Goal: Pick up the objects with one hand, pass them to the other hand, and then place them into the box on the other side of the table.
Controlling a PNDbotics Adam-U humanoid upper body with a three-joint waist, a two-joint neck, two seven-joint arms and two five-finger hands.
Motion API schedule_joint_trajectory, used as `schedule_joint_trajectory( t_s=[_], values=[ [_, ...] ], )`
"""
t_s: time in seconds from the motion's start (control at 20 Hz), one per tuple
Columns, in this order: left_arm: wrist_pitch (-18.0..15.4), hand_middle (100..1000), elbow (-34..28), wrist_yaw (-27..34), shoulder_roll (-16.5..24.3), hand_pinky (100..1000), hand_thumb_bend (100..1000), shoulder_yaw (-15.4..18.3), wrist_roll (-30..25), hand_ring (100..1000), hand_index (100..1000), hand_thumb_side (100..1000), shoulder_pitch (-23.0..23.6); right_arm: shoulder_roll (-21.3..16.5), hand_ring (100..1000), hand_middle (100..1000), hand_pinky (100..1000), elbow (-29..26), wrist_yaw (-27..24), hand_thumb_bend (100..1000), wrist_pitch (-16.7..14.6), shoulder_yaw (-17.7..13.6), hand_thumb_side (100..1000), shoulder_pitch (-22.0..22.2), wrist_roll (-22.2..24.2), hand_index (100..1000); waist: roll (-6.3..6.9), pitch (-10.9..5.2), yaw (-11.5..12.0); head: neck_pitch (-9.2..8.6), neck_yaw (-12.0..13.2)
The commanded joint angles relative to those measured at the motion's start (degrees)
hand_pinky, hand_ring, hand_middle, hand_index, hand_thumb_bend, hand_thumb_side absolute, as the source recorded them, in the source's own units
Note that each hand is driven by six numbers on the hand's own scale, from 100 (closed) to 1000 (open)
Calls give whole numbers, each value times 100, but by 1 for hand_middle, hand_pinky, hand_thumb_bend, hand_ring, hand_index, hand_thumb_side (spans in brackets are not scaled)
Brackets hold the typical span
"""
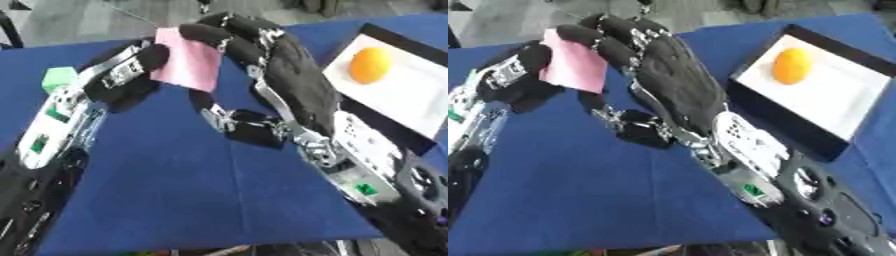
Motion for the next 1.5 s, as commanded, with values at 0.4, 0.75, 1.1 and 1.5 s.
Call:
schedule_joint_trajectory(
  t_s=[0.4, 0.75, 1.1, 1.5],
  values=[
    [-170, 582, -123, -13, 105, 742, 100, -15, -371, 583, 653, 765, -37, -74, 509, 432, 624, -110, -247, 100, -66, -210, 100, -101, -663, 440, -1, -92, -3, -15, -37],
    [-191, 541, -99, 82, 83, 736, 100, -23, -518, 563, 605, 710, -50, -91, 514, 438, 630, -110, -287, 100, -168, -204, 100, -122, -612, 447, -2, -85, -5, -15, -55],
    [-175, 521, -88, 110, 89, 727, 100, -2, -377, 549, 580, 647, -59, -97, 527, 453, 643, -107, -280, 100, -314, -172, 100, -130, -341, 468, -7, -94, 5, -15, -53],
    [-127, 499, -70, 85, 106, 716, 100, 10, -121, 529, 549, 592, -50, -107, 555, 487, 669, -110, -229, 100, -715, -167, 100, -153, 104, 533, -12, -96, 5, -15, -43]
  ],
)
